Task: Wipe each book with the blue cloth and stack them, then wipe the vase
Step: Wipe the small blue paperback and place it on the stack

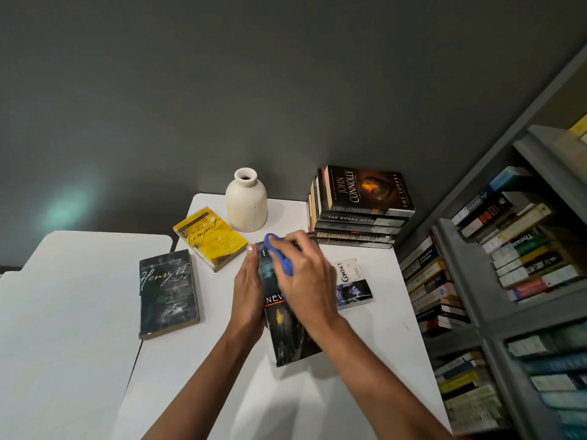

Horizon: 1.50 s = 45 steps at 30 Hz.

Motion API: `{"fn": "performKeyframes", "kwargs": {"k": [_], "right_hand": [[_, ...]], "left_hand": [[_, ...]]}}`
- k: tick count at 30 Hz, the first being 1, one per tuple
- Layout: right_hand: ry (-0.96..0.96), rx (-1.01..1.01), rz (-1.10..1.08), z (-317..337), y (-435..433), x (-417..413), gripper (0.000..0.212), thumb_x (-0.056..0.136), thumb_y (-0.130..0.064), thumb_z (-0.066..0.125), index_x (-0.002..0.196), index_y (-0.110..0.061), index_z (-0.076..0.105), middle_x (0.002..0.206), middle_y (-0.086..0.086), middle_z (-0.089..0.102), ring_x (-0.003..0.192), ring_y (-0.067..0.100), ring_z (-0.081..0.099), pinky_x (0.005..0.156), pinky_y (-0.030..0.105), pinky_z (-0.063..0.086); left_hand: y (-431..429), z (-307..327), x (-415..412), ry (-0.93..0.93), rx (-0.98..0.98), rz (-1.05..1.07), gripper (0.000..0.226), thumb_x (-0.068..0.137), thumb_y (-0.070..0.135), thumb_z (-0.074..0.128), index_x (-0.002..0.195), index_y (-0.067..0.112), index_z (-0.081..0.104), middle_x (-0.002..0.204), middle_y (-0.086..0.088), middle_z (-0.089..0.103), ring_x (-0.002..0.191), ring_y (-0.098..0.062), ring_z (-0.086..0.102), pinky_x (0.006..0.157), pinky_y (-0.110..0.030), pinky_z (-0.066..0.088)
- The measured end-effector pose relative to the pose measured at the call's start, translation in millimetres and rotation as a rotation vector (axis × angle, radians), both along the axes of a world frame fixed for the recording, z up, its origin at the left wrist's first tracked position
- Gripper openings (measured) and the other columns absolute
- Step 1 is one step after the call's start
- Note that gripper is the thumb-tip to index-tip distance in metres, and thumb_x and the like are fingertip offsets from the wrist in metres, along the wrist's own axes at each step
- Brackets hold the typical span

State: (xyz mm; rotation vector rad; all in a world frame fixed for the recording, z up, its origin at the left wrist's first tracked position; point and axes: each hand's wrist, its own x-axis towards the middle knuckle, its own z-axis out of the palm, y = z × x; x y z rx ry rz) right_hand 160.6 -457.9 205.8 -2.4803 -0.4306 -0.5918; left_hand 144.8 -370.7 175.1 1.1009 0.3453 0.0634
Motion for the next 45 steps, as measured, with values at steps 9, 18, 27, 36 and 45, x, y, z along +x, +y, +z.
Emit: {"fn": "performKeyframes", "kwargs": {"k": [9,18,27,36,45], "right_hand": [[-0.011,0.043,-0.043,0,14,-10,0.025,0.089,-0.027,0.060,0.112,-0.020,0.068,0.093,0.001,0.057,0.079,0.019,0.059,0.059,0.031,0.051],[0.097,-0.010,0.276,-6,-8,-41,0.033,0.085,-0.021,0.064,0.117,-0.028,0.067,0.100,-0.006,0.051,0.087,0.017,0.057,0.067,0.032,0.053],[0.050,-0.014,0.206,12,2,-16,0.031,0.086,-0.023,0.062,0.116,-0.029,0.068,0.097,-0.003,0.054,0.086,0.020,0.056,0.063,0.035,0.052],[0.074,0.013,0.218,10,1,-17,0.028,0.086,-0.023,0.063,0.113,-0.029,0.070,0.098,-0.003,0.055,0.088,0.018,0.056,0.068,0.035,0.052],[0.097,-0.032,0.321,-3,-6,-49,0.028,0.086,-0.024,0.061,0.113,-0.029,0.068,0.101,-0.004,0.053,0.088,0.019,0.055,0.069,0.033,0.051]], "left_hand": [[-2,4,-1,-0.010,0.041,-0.040,0.039,0.104,0.040,0.033,0.103,0.021,0.067,0.098,0.002,0.074,0.093,-0.013,0.068,0.082,-0.027,0.052],[21,6,-2,0.137,-0.378,-0.088,0.057,0.099,0.053,0.033,0.110,0.008,0.065,0.099,-0.012,0.074,0.085,-0.022,0.073,0.070,-0.028,0.060],[7,15,-9,0.175,-0.479,-0.112,0.043,0.099,0.046,0.035,0.086,0.019,0.065,0.080,-0.004,0.068,0.073,-0.016,0.069,0.060,-0.025,0.055],[3,11,-10,0.169,-0.503,-0.091,0.046,0.100,0.047,0.033,0.089,0.017,0.066,0.080,-0.003,0.070,0.073,-0.013,0.071,0.058,-0.020,0.056],[22,5,-10,0.124,-0.510,-0.144,0.032,0.089,0.032,0.052,0.091,0.010,0.075,0.089,-0.011,0.074,0.078,-0.022,0.073,0.071,-0.029,0.060]]}}
